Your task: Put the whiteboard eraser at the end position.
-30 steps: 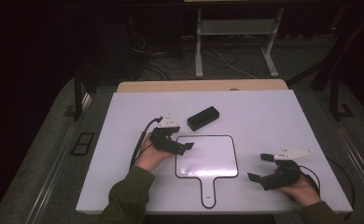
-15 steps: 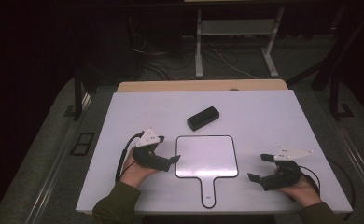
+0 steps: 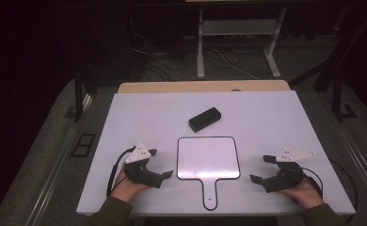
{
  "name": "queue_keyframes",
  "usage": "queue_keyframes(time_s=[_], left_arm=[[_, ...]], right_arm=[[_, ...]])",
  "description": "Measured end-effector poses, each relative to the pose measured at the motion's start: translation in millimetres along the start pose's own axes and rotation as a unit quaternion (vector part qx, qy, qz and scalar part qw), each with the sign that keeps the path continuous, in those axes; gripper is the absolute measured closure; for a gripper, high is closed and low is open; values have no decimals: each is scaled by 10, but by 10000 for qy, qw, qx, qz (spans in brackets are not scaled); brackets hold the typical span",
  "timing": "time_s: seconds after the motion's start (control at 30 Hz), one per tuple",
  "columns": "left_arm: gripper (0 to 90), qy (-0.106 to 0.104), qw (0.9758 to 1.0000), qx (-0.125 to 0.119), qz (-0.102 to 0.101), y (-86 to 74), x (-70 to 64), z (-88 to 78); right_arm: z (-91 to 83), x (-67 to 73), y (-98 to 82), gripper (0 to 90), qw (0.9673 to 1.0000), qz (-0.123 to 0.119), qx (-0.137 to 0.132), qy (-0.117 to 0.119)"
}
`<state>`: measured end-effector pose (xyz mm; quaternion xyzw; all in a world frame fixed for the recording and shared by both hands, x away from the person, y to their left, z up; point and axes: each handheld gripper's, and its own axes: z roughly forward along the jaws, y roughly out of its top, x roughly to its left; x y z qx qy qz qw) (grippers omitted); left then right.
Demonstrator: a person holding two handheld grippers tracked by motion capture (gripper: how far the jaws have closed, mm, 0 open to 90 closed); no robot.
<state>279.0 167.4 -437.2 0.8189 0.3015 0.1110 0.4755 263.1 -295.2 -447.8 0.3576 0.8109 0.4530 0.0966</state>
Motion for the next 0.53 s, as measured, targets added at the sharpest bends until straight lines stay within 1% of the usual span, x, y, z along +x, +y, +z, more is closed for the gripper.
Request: queue_keyframes(time_s=[0.1,0.2,0.33,0.4,0.53], left_arm=[[0,21,10000,90,25,-55,12,-19],[0,18,9999,113,49,-86,25,-23],[0,2,9999,108,39,-90,31,-9],[0,-15,9999,123,90,-87,28,-6],[0,-26,9998,175,100,-82,21,-1]], right_arm=[[1,-2,-1,19,10000,0,-9,-6],[4,-2,-1,19,10000,8,4,-13],[2,4,-2,19,10000,-21,2,-12],[3,4,-2,19,10000,-19,4,-17],[3,4,-2,19,10000,-22,3,-16]])
